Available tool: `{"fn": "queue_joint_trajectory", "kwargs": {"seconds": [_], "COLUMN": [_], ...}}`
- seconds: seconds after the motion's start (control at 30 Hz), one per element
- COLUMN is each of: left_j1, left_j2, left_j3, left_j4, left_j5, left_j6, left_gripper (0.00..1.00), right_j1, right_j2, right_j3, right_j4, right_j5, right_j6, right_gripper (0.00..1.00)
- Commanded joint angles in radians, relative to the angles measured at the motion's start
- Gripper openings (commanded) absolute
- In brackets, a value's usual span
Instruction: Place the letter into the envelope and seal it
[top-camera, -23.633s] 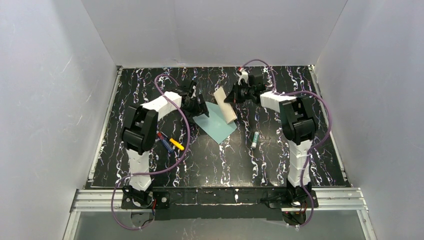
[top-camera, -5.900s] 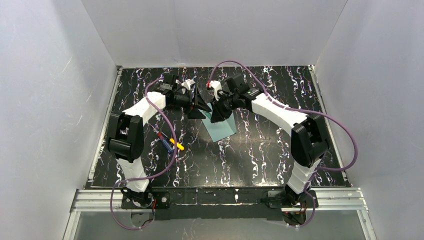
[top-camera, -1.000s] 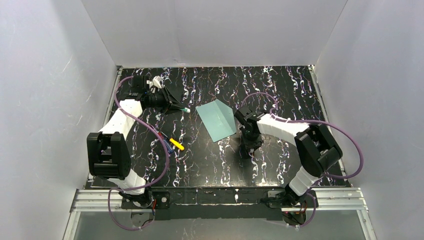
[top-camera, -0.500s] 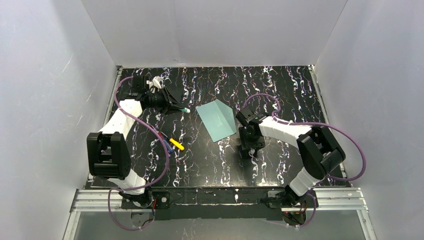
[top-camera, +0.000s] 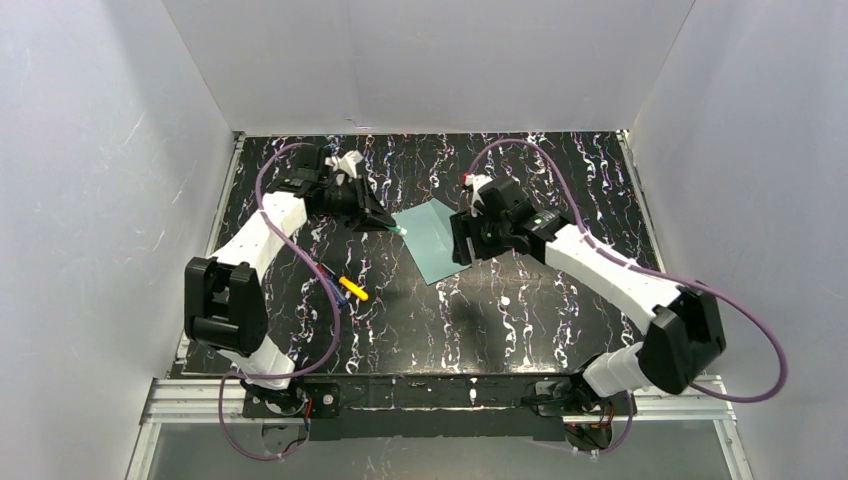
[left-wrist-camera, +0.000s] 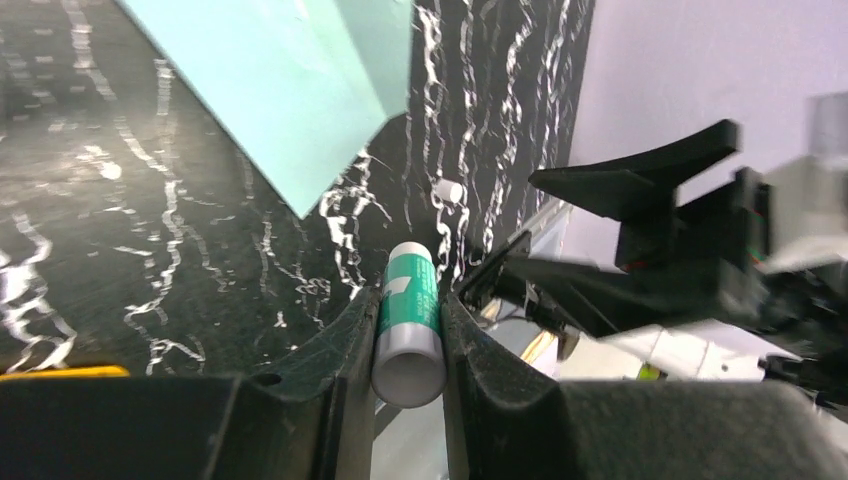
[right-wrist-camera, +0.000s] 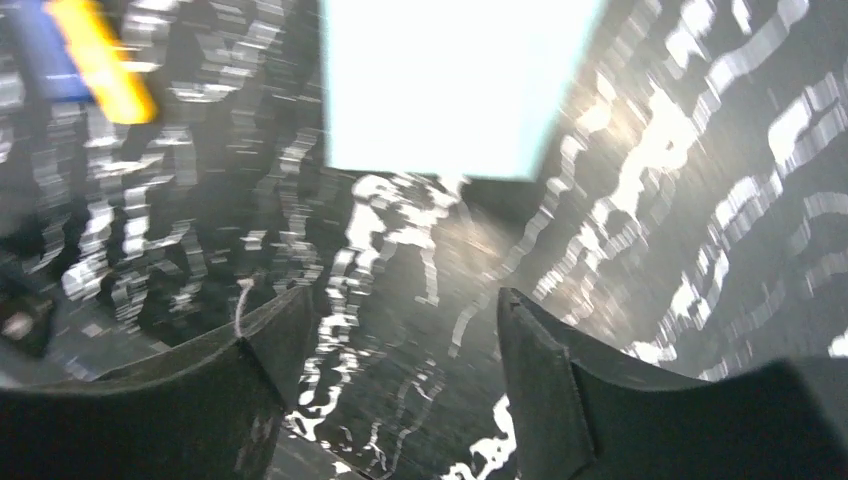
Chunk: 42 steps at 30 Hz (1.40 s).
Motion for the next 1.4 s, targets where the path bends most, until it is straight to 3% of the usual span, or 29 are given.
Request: {"fn": "queue_joint_trajectory", "kwargs": {"seconds": [0.0, 0.13, 0.43, 0.63, 0.77, 1.07, 1.17, 1.2, 1.27, 1.37], "left_j1": [-0.069, -0.108, -0.145, -0.145, -0.146, -0.148, -0.148, -0.148, -0.148, -0.148], "left_j2": [0.033, 0.055, 0.051, 0.039, 0.036, 0.031, 0.028, 0.024, 0.011, -0.031], "left_j3": [0.078, 0.118, 0.128, 0.115, 0.124, 0.126, 0.13, 0.132, 0.127, 0.03], "left_j4": [-0.068, -0.068, -0.068, -0.075, -0.076, -0.076, -0.075, -0.072, -0.022, 0.308], "left_j5": [0.107, 0.174, 0.257, 0.271, 0.28, 0.313, 0.309, 0.3, 0.262, 0.172], "left_j6": [0.05, 0.044, 0.086, 0.108, 0.11, 0.113, 0.109, 0.103, 0.07, -0.167], "left_gripper": [0.0, 0.0, 0.0, 0.0, 0.0, 0.0, 0.05, 0.1, 0.21, 0.21], "right_j1": [0.041, 0.066, 0.086, 0.088, 0.088, 0.088, 0.088, 0.088, 0.087, 0.088], "right_j2": [-0.077, -0.071, 0.032, 0.055, 0.063, 0.065, 0.067, 0.065, 0.055, 0.028], "right_j3": [0.048, 0.084, 0.172, 0.19, 0.19, 0.15, 0.145, 0.144, 0.128, 0.077], "right_j4": [0.195, 0.257, 0.244, 0.27, 0.276, 0.357, 0.381, 0.388, 0.422, 0.544], "right_j5": [-0.322, -0.371, -0.379, -0.375, -0.398, -0.421, -0.405, -0.391, -0.373, -0.358], "right_j6": [-0.181, -0.227, -0.318, -0.318, -0.342, -0.299, -0.271, -0.257, -0.212, -0.111], "right_gripper": [0.79, 0.88, 0.86, 0.72, 0.54, 0.45, 0.32, 0.28, 0.24, 0.19]}}
